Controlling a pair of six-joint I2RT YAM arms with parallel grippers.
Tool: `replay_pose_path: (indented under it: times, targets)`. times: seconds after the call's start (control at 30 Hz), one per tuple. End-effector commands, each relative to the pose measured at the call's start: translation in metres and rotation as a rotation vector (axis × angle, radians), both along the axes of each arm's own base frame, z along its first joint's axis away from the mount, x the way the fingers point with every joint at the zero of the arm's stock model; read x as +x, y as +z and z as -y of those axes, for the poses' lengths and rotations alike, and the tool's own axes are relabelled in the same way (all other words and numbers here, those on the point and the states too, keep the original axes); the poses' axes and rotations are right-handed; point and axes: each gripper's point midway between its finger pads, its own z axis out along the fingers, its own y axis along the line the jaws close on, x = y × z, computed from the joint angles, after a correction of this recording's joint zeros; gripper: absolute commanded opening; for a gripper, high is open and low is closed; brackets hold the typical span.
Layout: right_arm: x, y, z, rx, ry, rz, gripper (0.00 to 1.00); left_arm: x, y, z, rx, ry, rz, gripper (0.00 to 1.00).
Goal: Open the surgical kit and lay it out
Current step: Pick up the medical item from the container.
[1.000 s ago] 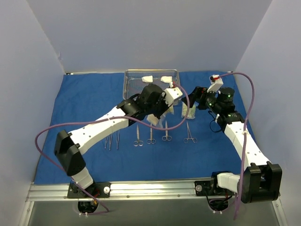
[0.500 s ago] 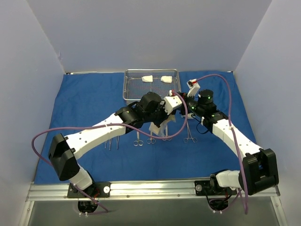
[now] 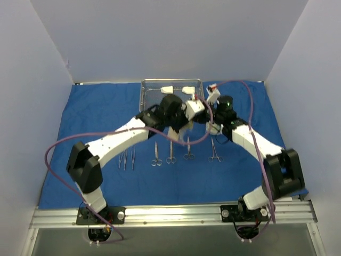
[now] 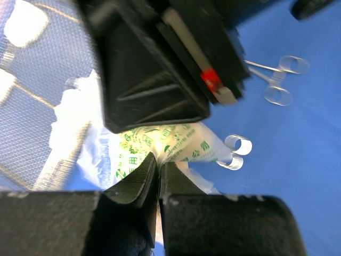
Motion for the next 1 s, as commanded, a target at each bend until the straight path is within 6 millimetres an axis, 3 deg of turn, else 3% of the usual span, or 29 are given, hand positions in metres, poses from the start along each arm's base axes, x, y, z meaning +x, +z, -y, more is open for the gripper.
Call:
replay_pose_path:
  times: [0.0, 0.03, 0.07, 0.13, 0.17, 0.23, 0.27, 0.3, 0.33, 0.37, 0.4, 0.43, 0.47, 0.63, 0.7, 0.83, 0.9, 0.93, 0.97]
  targets:
    - [0.044, 0.042, -0.022, 0.074, 0.031, 0.161, 0.03, 0.051, 0.046, -0.002, -0.058, -0.072, 0.138, 0.02]
    - [0.056, 0.056, -0.025, 0.098, 0.041, 0.196, 0.00, 0.066, 0.047, -0.011, -0.060, -0.066, 0.152, 0.02]
    - [0.069, 0.044, -0.029, 0.100, 0.039, 0.181, 0.00, 0.077, 0.059, -0.011, -0.076, -0.072, 0.185, 0.02]
    - [0.090, 0.053, -0.032, 0.124, 0.018, 0.229, 0.00, 0.102, 0.054, -0.022, -0.061, -0.084, 0.203, 0.02]
    - [0.114, 0.054, -0.030, 0.122, -0.018, 0.244, 0.00, 0.112, 0.064, -0.023, -0.071, -0.087, 0.227, 0.02]
    - [0.132, 0.054, -0.031, 0.130, -0.034, 0.242, 0.00, 0.133, 0.047, -0.031, -0.032, -0.108, 0.212, 0.02]
    - [0.145, 0.052, -0.034, 0.136, -0.032, 0.248, 0.00, 0.139, 0.018, -0.033, 0.021, -0.114, 0.149, 0.02]
    - [0.151, 0.053, -0.035, 0.141, -0.033, 0.265, 0.00, 0.151, 0.032, -0.033, 0.022, -0.105, 0.185, 0.02]
    - [0.155, 0.051, -0.036, 0.139, -0.030, 0.272, 0.00, 0.160, 0.026, -0.037, 0.053, -0.071, 0.179, 0.16]
    - [0.161, 0.038, -0.037, 0.126, -0.024, 0.264, 0.00, 0.169, 0.004, -0.041, 0.084, -0.054, 0.131, 0.35]
    - [0.168, 0.040, -0.036, 0.116, -0.026, 0.270, 0.00, 0.178, 0.017, -0.042, 0.067, -0.036, 0.154, 0.66]
    - [0.174, 0.037, -0.033, 0.102, -0.036, 0.264, 0.00, 0.182, 0.015, -0.043, 0.061, -0.026, 0.143, 0.93]
    - [0.181, 0.026, -0.030, 0.072, -0.036, 0.261, 0.00, 0.191, 0.012, -0.049, 0.040, -0.009, 0.136, 0.94]
    - [0.203, 0.031, -0.005, -0.040, -0.129, 0.288, 0.00, 0.203, 0.026, -0.056, -0.040, 0.024, 0.106, 0.94]
    - [0.201, 0.038, 0.001, -0.078, -0.140, 0.305, 0.00, 0.202, 0.028, -0.059, -0.055, 0.045, 0.085, 0.94]
    - [0.186, 0.044, 0.016, -0.105, -0.150, 0.319, 0.00, 0.188, 0.039, -0.058, -0.105, 0.054, 0.027, 0.94]
    - [0.170, 0.045, 0.021, -0.123, -0.139, 0.314, 0.00, 0.176, 0.050, -0.059, -0.146, 0.068, -0.004, 0.94]
    - [0.160, 0.057, 0.023, -0.119, -0.130, 0.334, 0.00, 0.173, 0.058, -0.057, -0.175, 0.067, -0.001, 0.94]
    - [0.147, 0.043, 0.024, -0.121, -0.112, 0.301, 0.00, 0.164, 0.062, -0.061, -0.195, 0.079, -0.010, 0.94]
